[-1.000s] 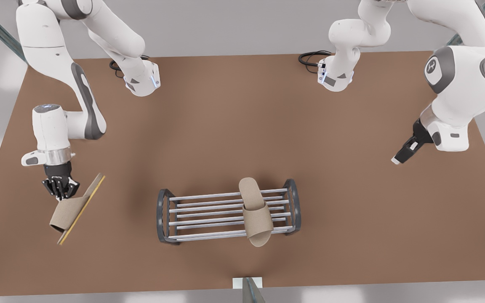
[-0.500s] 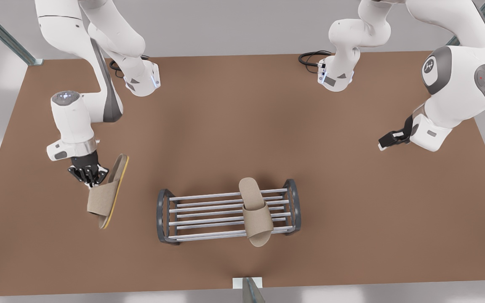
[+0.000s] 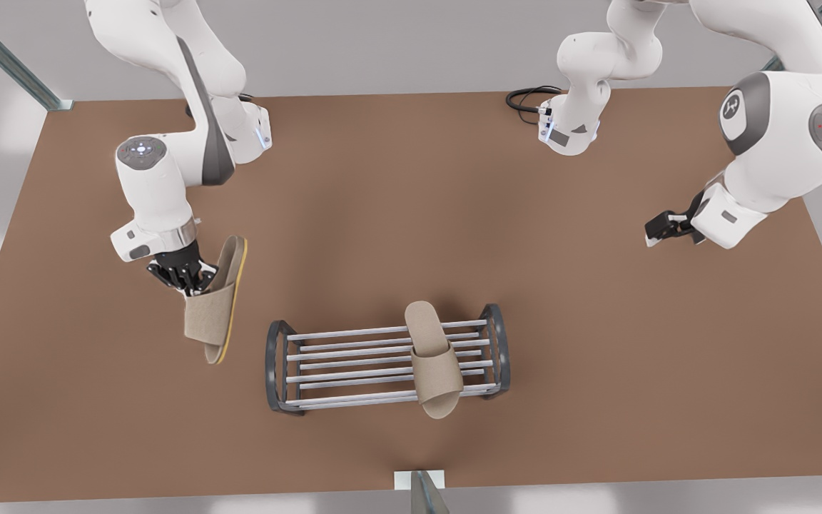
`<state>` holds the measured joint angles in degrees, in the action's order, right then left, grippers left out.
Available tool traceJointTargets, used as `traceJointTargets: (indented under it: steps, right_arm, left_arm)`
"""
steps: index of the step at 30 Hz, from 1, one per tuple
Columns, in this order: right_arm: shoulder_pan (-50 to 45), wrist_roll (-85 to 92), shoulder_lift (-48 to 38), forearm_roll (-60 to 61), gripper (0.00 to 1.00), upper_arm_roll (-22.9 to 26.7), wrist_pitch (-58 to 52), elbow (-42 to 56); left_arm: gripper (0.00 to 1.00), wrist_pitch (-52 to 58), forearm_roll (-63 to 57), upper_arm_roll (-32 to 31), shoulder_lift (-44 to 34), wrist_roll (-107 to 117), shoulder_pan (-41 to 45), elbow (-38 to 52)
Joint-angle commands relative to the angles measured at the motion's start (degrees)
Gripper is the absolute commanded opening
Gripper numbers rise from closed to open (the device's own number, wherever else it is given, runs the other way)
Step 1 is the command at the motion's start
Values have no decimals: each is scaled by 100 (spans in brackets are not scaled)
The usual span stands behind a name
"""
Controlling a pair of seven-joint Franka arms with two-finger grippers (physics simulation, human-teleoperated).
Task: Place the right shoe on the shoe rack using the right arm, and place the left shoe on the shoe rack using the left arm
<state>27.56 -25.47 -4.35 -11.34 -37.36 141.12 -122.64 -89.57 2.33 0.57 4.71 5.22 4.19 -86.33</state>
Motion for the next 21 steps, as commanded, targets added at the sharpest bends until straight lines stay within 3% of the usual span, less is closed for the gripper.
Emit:
traceJointTargets:
  steps: [1, 11, 15, 21]
  right_arm:
    - [56, -275, 22, 79, 21, -17, -383, 64]
    - [47, -310, 664, 70, 21, -43, -875, 1136]
    - [-234, -398, 1050, 9, 21, -167, -1508, 2006]
    - [-840, -644, 1174, -9, 21, -149, -1526, 2042]
  left_arm:
    - [100, 27, -84, -4, -23, -864, 3, -7]
    - [100, 19, -84, 13, -58, -891, -67, -33]
    - [100, 1, -84, 31, -31, -891, -85, -16]
    - [100, -16, -119, 22, -31, -900, -76, -7]
